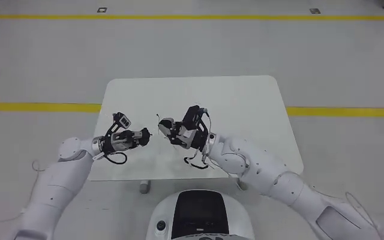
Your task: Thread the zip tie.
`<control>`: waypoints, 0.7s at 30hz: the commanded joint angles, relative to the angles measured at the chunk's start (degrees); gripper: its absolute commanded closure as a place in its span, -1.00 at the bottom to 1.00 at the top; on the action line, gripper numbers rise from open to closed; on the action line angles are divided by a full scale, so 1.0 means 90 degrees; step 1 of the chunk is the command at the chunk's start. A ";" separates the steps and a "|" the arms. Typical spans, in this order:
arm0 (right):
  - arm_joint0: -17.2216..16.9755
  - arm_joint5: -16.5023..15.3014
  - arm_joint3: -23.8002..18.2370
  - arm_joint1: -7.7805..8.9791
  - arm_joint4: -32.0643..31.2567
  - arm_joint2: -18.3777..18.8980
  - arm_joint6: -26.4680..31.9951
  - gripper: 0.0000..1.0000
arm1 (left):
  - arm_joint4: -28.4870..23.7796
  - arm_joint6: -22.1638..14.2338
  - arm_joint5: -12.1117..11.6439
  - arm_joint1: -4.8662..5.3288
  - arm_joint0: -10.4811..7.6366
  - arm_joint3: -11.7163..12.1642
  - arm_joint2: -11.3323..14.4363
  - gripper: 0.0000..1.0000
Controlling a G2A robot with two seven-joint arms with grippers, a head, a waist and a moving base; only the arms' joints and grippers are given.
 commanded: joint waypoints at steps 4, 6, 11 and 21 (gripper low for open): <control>0.0108 0.0000 0.0186 0.0014 -0.0117 -0.0260 -0.0411 1.00 | 0.0018 0.0001 0.0000 0.0030 -0.0007 -0.0041 0.0132 1.00; 0.0163 0.0000 0.0248 0.0024 -0.0106 -0.0355 -0.0560 1.00 | 0.0011 0.0001 -0.0012 0.0050 -0.0010 -0.0055 0.0177 1.00; 0.0233 0.0000 0.0262 0.0049 -0.0121 -0.0452 -0.0764 1.00 | 0.0136 0.0001 -0.0047 0.0110 -0.0032 -0.0153 0.0333 1.00; 0.0100 0.0000 0.0164 0.0043 -0.0282 -0.0386 -0.0720 1.00 | 0.0136 0.0001 -0.0047 0.0110 -0.0032 -0.0153 0.0333 1.00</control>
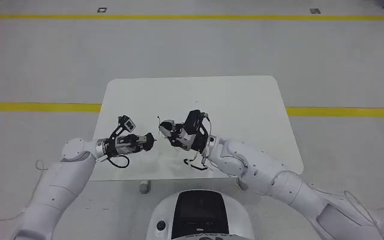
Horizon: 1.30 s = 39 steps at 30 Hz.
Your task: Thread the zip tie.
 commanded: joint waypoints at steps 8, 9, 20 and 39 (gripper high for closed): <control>-0.0084 -0.0023 -0.0102 -0.0020 -0.0288 -0.0070 -0.0100 1.00 | 0.0000 0.0000 0.0000 0.0000 0.0000 0.0000 0.0000 1.00; -0.0073 -0.0023 -0.0088 -0.0024 -0.0295 -0.0083 -0.0107 1.00 | 0.0000 0.0000 0.0000 0.0000 0.0000 0.0000 0.0000 1.00; 0.0032 -0.0023 0.0112 -0.0085 -0.0277 -0.0211 -0.0170 1.00 | 0.0000 0.0000 0.0000 0.0000 0.0000 0.0000 0.0000 1.00; 0.0137 -0.0023 0.0254 -0.0156 -0.0276 -0.0319 -0.0215 1.00 | 0.0000 0.0000 0.0000 0.0000 0.0000 0.0000 0.0000 1.00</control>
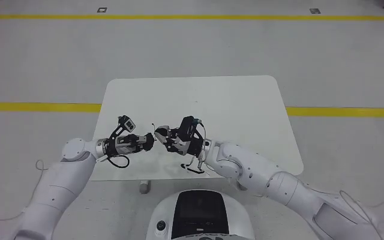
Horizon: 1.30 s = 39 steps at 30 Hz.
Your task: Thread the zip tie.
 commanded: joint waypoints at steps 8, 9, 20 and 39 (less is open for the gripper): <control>-0.0005 0.0000 0.0041 -0.0008 0.0003 0.0002 0.0024 1.00 | 0.0000 0.0000 0.0000 0.0000 0.0000 0.0000 0.0000 1.00; -0.0008 0.0000 0.0044 -0.0009 0.0003 0.0004 0.0025 1.00 | 0.0000 0.0000 0.0000 0.0000 0.0000 0.0000 0.0000 1.00; 0.0001 0.0000 -0.0013 -0.0005 -0.0054 0.0017 -0.0093 1.00 | 0.0000 0.0000 0.0000 0.0000 0.0000 0.0000 0.0000 1.00; 0.0053 0.0000 0.0044 -0.0007 -0.0043 -0.0062 -0.0189 1.00 | 0.0000 0.0000 0.0000 0.0000 0.0000 0.0000 0.0000 1.00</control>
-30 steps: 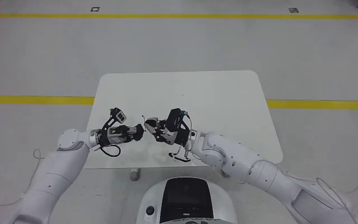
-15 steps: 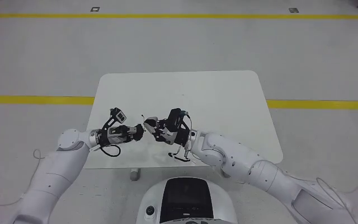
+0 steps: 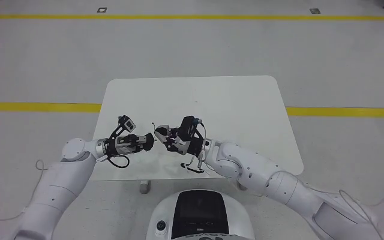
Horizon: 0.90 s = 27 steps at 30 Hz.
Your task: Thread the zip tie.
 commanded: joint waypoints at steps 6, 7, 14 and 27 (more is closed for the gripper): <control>0.0032 0.0000 0.0046 0.0004 0.0024 -0.0027 0.0011 1.00 | 0.0000 0.0000 0.0000 0.0000 0.0000 0.0000 0.0000 1.00; 0.0037 0.0000 0.0051 0.0003 0.0028 -0.0032 0.0014 1.00 | 0.0000 0.0000 0.0000 0.0000 0.0000 0.0000 0.0000 1.00; 0.0054 0.0000 0.0078 0.0003 0.0040 -0.0052 0.0006 1.00 | 0.0000 0.0000 0.0000 0.0000 0.0000 0.0000 0.0000 1.00; 0.0037 0.0000 0.0140 0.0018 0.0071 -0.0082 -0.0032 1.00 | 0.0000 0.0000 0.0000 0.0000 0.0000 0.0000 0.0000 1.00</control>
